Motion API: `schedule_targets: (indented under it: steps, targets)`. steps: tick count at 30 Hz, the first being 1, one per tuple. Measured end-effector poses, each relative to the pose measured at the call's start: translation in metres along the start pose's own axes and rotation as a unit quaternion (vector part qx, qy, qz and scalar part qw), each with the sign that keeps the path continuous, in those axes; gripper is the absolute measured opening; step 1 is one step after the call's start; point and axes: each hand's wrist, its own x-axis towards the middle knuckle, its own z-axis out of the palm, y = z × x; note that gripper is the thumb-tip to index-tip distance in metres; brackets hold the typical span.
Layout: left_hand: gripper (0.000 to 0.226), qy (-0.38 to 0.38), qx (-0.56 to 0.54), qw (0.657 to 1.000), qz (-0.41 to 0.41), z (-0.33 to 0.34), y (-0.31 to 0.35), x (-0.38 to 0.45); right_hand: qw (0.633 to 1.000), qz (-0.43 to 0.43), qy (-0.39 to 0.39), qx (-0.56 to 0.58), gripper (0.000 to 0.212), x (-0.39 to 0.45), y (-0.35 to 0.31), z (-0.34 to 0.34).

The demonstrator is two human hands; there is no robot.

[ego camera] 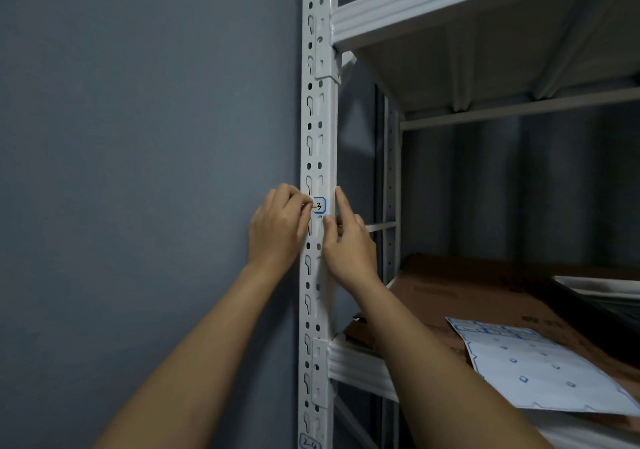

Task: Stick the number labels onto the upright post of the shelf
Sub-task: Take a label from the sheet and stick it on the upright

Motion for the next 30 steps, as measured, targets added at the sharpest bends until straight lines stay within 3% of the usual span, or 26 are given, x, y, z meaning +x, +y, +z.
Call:
schedule_targets:
  steps: [10, 15, 30]
  targets:
    - [0.014, -0.024, -0.029, 0.999, -0.021, -0.002, 0.000, -0.004, 1.000, -0.001, 0.002, 0.014, 0.051, 0.000, 0.002, -0.002]
    - [0.026, -0.028, -0.039, 0.999, -0.025, -0.003, 0.000, -0.006, 1.000, -0.003, -0.002, 0.015, 0.051, 0.001, 0.003, -0.002]
    - [0.032, -0.057, -0.056, 0.997, -0.004, -0.017, 0.000, -0.018, 1.000, -0.006, 0.000, 0.018, 0.052, 0.002, 0.003, -0.003]
